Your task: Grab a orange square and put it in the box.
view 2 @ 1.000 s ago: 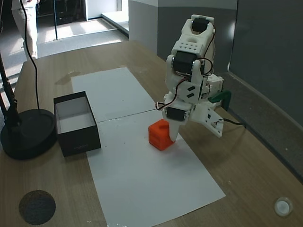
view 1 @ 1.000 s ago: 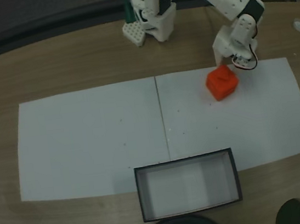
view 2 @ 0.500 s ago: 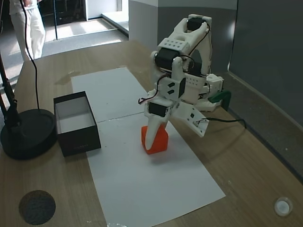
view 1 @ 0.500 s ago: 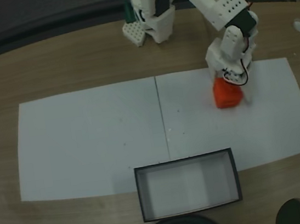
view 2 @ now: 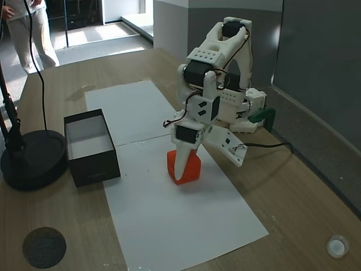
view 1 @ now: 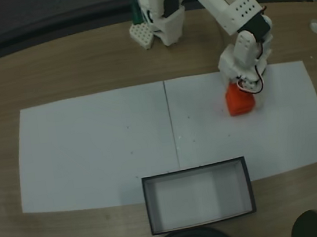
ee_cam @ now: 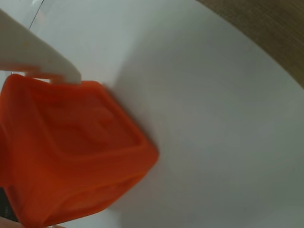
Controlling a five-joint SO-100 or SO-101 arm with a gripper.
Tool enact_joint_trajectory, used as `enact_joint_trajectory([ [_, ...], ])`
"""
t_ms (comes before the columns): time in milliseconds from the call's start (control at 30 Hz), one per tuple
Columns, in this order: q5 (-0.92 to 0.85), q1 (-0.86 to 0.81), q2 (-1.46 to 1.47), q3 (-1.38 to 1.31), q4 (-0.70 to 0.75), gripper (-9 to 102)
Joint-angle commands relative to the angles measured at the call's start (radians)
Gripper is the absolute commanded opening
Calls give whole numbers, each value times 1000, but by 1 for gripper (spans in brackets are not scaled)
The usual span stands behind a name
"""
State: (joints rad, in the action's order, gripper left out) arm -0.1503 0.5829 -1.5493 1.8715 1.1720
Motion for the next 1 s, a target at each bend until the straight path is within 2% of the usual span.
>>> enact_joint_trajectory([
  [0,-3,-5,2,-5,-6,9],
  [267,-5,-26,-38,-81,29,6],
  [400,-40,-114,-103,-305,155,6],
  [567,-66,-275,-129,-715,273,6],
  [733,-60,-419,-41,-1002,275,6],
  [967,-29,-503,239,-1220,272,6],
])
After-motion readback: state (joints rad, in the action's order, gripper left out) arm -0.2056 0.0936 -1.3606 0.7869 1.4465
